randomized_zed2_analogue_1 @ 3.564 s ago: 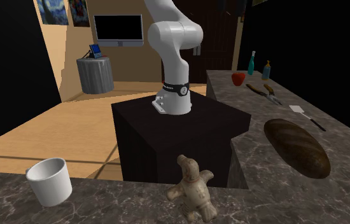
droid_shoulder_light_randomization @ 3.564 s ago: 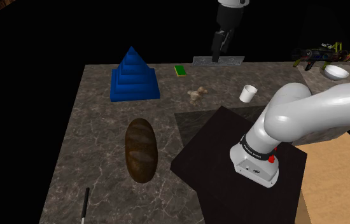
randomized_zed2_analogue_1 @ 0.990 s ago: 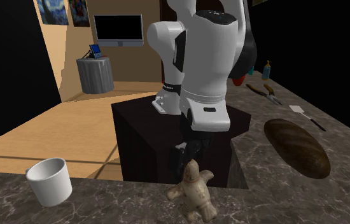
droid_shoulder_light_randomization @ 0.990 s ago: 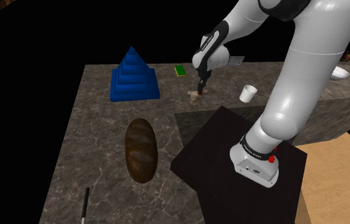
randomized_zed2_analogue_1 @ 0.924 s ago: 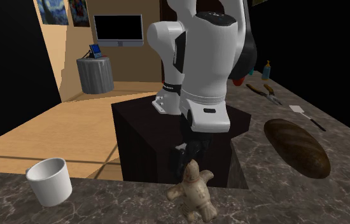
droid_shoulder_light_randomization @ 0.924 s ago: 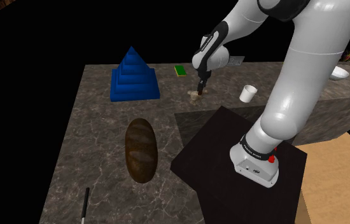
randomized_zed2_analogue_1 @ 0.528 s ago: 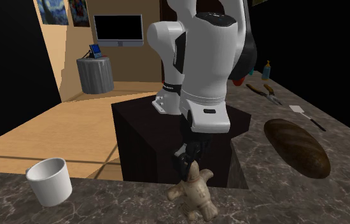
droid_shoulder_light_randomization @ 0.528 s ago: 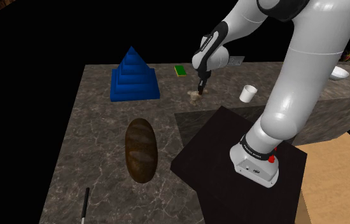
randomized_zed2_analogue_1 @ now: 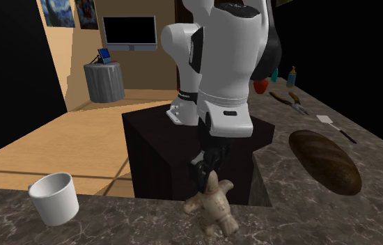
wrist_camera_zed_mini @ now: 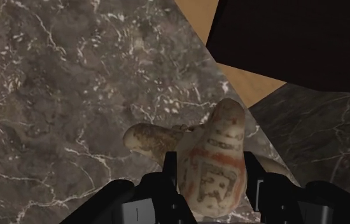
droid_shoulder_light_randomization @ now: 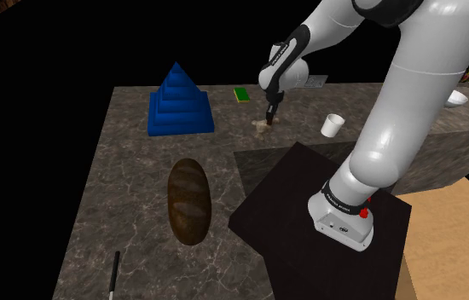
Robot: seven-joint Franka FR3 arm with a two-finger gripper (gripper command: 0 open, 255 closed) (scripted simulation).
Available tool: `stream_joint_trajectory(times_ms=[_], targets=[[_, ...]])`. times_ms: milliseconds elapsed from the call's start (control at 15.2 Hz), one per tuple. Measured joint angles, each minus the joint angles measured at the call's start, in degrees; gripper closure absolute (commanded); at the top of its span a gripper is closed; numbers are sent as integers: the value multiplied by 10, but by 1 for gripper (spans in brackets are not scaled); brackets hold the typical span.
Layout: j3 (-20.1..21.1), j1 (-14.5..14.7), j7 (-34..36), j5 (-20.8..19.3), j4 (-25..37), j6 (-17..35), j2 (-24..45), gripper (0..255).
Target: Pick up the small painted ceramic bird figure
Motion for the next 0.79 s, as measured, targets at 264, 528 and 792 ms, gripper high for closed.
stream_joint_trajectory(times_ms=[264, 528, 792], targets=[[-9, 6, 12, -20, 0, -30, -32, 255], [-17, 10, 25, -42, 2, -65, -67, 255], [-19, 12, 33, -56, 7, -93, -93, 255]])
